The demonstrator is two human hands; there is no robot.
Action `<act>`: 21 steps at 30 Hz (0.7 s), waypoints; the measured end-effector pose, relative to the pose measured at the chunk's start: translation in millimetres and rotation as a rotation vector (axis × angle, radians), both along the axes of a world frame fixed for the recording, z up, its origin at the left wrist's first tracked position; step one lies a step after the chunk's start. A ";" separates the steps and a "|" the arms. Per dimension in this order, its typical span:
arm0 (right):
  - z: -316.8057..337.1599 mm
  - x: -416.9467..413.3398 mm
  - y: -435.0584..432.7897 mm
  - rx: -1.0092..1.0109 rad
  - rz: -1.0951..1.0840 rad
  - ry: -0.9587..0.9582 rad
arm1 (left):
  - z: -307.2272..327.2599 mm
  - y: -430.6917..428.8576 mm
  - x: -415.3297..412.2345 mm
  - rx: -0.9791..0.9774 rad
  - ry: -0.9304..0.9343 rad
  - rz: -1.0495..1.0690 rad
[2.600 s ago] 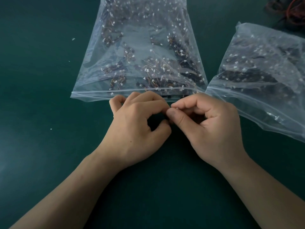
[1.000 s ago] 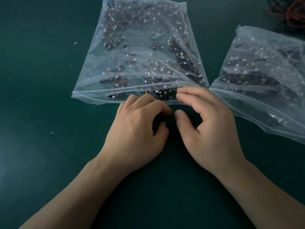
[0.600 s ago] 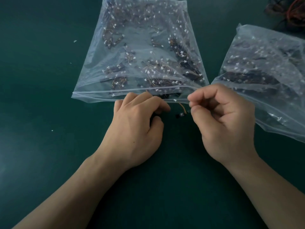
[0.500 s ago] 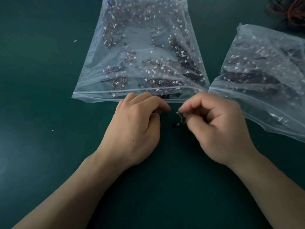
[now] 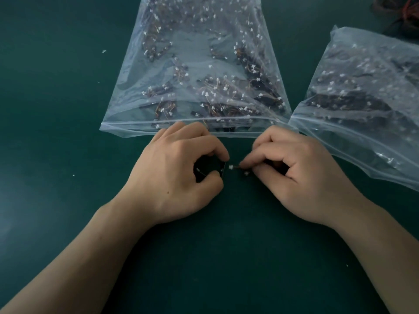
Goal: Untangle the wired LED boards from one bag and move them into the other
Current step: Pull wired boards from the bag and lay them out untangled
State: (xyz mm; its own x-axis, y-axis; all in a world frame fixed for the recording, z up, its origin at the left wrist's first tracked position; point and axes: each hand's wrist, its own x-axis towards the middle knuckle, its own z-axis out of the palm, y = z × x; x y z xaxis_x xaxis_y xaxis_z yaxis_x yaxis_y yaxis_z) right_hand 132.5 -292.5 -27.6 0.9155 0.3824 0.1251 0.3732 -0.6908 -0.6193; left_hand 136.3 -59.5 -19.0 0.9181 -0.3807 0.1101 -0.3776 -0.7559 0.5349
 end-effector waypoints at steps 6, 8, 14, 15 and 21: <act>-2.8 -2.5 0.4 0.045 0.008 -0.038 | 0.9 2.0 0.2 0.005 0.003 -0.070; -2.5 -4.0 1.2 0.047 -0.023 -0.058 | 1.2 4.3 0.6 -0.006 0.016 -0.099; -2.5 -2.2 0.8 0.038 0.030 -0.027 | -3.7 3.2 0.6 0.008 -0.013 -0.104; -3.0 -1.9 -0.2 0.049 0.043 -0.021 | -3.9 3.0 0.7 0.006 -0.015 -0.103; -5.8 -0.5 -3.4 0.100 0.135 -0.005 | -2.4 3.8 1.1 0.008 -0.004 -0.114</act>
